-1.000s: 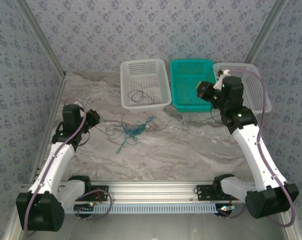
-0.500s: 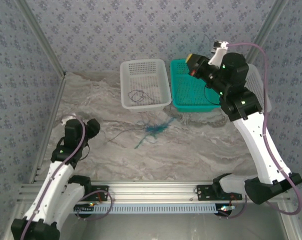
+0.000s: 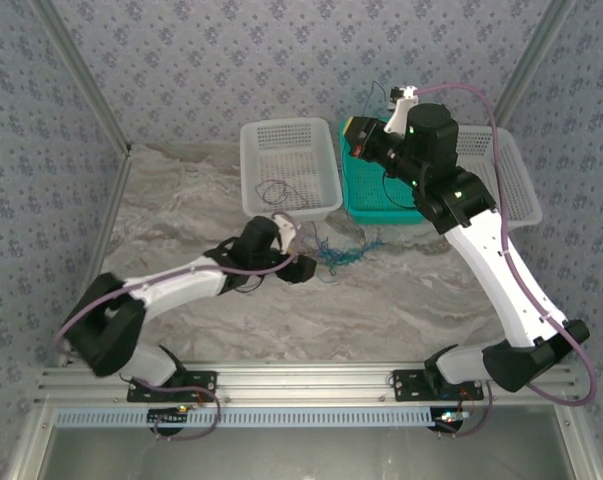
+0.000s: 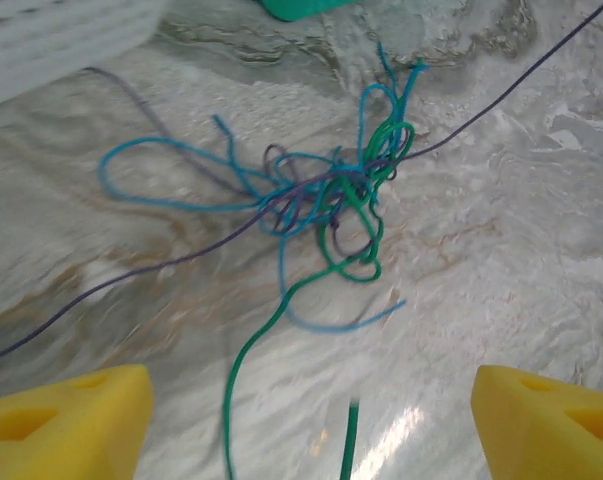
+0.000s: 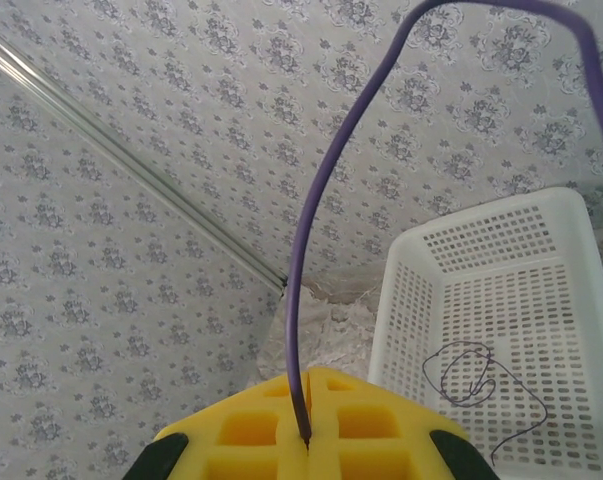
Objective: Untangle the cables
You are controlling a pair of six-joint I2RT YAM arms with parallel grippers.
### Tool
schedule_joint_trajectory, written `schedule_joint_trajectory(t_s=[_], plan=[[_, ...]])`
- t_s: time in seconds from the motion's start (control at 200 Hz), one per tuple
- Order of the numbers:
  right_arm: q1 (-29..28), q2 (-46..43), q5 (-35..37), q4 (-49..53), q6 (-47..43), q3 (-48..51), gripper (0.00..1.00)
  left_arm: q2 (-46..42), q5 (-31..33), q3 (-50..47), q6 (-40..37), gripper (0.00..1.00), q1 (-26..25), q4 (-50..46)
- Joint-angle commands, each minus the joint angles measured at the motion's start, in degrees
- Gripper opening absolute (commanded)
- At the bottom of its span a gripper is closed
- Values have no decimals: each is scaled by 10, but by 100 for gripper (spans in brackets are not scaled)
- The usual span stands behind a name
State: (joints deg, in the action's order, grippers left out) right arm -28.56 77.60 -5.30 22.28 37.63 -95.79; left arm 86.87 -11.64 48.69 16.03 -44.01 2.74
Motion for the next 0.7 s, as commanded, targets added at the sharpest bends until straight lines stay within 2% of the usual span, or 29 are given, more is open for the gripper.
schedule_joint_trajectory(t_s=[0.0, 0.13, 0.24, 0.285, 0.36, 0.415, 0.455, 0.52, 0.625, 0.695], plan=[[-4, -20, 4, 11, -11, -3, 0, 73, -21, 67, -62, 88, -11, 58], [-3, -22, 0, 14, -5, -3, 0, 155, -20, 115, -73, 90, -16, 81], [4, -26, 2, 24, 3, -8, 0, 204, -29, 141, -72, 88, -17, 72], [9, -28, 6, 27, 7, -6, 0, 221, -28, 147, -65, 84, -17, 69], [22, -32, 17, 39, 23, -6, 0, 247, -2, 165, -47, 70, -17, 38], [39, -36, 16, 43, 37, -2, 0, 257, 16, 170, -40, 54, -18, 21], [52, -40, 12, 45, 48, 3, 0, 257, 30, 165, -35, 36, -18, 17], [85, -49, 1, 52, 62, 7, 0, 242, 69, 142, -26, 0, -18, 16], [157, -81, 23, 74, 82, 26, 0, 191, 138, 101, 4, 0, -2, -16], [235, -109, 33, 93, 114, 46, 0, 149, 178, 67, 26, 0, 17, -48]])
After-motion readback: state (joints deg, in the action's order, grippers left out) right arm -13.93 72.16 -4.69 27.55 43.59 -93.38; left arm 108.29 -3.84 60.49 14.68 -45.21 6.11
